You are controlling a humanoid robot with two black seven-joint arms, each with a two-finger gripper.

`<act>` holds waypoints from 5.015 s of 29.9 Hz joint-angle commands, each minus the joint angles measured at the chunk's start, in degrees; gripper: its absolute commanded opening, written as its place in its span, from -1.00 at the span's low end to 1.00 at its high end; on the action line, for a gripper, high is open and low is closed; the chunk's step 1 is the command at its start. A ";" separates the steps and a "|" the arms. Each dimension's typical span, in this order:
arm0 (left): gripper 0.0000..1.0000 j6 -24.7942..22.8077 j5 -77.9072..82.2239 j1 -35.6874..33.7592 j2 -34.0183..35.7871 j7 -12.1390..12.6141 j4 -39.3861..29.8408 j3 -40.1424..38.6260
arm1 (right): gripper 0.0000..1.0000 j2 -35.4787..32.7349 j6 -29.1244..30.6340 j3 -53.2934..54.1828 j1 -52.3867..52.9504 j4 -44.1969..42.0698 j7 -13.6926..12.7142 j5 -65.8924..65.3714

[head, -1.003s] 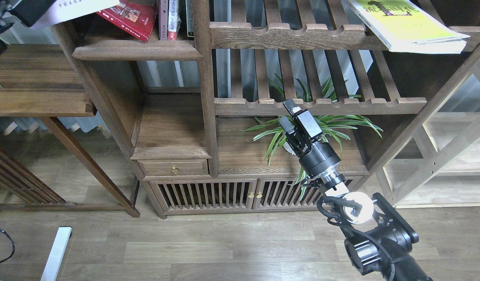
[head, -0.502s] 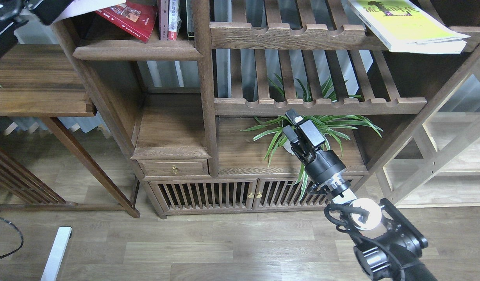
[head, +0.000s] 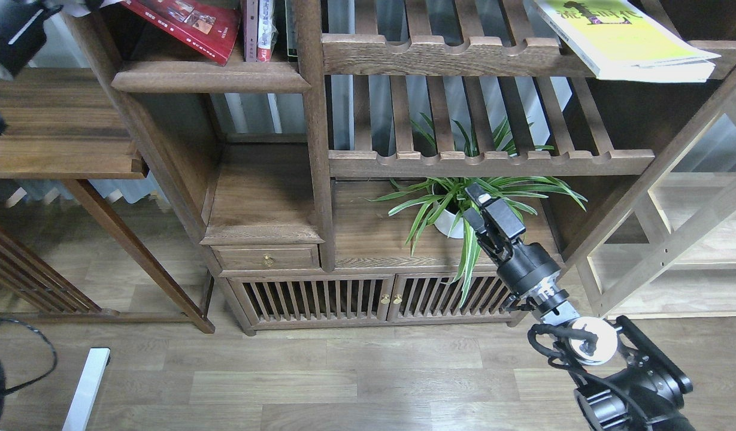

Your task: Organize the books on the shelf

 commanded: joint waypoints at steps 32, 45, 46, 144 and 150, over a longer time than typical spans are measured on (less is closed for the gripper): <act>-0.98 20.81 2.79 -14.70 -2.26 -10.60 15.67 18.32 | 0.95 -4.91 0.00 3.85 -0.28 -0.36 0.10 4.11; -0.85 20.81 -8.36 -25.50 -1.99 -21.05 34.30 27.37 | 0.95 -5.79 0.00 3.85 -0.28 -0.36 0.10 4.11; -0.84 20.81 -9.25 -26.29 -1.99 -21.67 35.71 28.16 | 0.95 -5.97 0.00 3.85 -0.28 -0.36 0.10 4.11; 0.51 32.76 -17.69 -37.73 -2.17 -25.54 34.40 36.70 | 0.95 -8.25 0.00 4.72 0.42 -0.36 0.19 4.20; 0.96 32.06 -18.83 -36.59 -1.20 -26.51 32.65 34.85 | 0.96 -7.99 0.00 4.64 0.51 -0.36 0.19 4.20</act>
